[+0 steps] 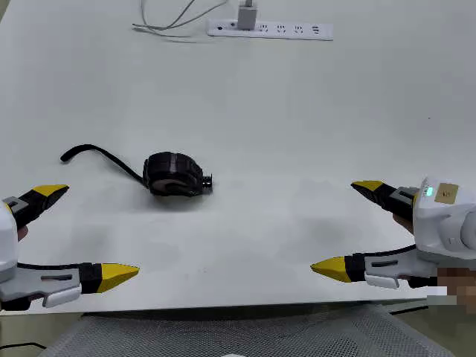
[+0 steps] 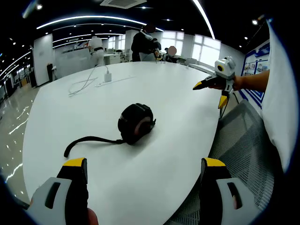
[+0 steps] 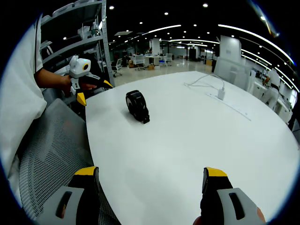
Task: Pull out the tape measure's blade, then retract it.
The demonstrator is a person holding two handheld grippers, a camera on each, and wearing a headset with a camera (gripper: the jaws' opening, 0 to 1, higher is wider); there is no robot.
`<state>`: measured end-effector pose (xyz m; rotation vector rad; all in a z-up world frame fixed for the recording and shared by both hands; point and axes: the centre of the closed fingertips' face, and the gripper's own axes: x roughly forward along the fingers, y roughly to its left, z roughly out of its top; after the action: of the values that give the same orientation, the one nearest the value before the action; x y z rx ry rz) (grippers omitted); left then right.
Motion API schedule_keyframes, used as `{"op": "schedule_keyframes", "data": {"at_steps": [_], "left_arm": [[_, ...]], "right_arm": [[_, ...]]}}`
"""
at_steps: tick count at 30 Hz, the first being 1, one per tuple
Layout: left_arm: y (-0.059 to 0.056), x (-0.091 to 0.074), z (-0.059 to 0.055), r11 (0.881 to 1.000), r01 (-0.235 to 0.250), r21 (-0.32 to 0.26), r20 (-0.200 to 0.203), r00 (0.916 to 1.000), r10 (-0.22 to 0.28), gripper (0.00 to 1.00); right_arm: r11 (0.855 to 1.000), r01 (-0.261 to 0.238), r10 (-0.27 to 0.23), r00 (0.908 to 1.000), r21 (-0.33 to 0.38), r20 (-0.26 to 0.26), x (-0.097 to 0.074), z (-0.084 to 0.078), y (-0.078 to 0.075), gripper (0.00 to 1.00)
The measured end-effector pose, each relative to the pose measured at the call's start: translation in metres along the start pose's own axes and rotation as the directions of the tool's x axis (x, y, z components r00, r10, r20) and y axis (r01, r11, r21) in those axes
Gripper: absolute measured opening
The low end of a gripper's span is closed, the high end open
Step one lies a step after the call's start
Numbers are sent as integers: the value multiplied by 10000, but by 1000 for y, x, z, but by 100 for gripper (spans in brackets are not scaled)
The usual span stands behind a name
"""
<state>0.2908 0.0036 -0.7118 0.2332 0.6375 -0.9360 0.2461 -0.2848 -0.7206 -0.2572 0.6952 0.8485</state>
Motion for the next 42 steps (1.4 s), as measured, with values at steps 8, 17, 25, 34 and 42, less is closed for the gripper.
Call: {"op": "schedule_keyframes", "data": {"at_steps": [8,17,25,34,42], "left_arm": [[0,0,0,10000,22,-4,-14,10000,-22,99],[2,1,2,10000,-7,19,27,10000,6,99],[6,4,7,10000,-4,83,151,9999,3,99],[10,13,14,9992,185,348,190,9996,-192,99],[9,24,24,9946,543,889,176,9983,-561,99]], "right_arm": [[10000,-10,10,10000,8,14,0,0,0,90],[10000,-16,17,9999,-72,103,2,3,-2,89],[9999,-62,64,9999,-158,143,6,7,-5,89],[9989,-236,242,9996,-396,131,16,15,-8,89],[9962,-565,568,9984,-656,23,27,21,-8,89]]}}
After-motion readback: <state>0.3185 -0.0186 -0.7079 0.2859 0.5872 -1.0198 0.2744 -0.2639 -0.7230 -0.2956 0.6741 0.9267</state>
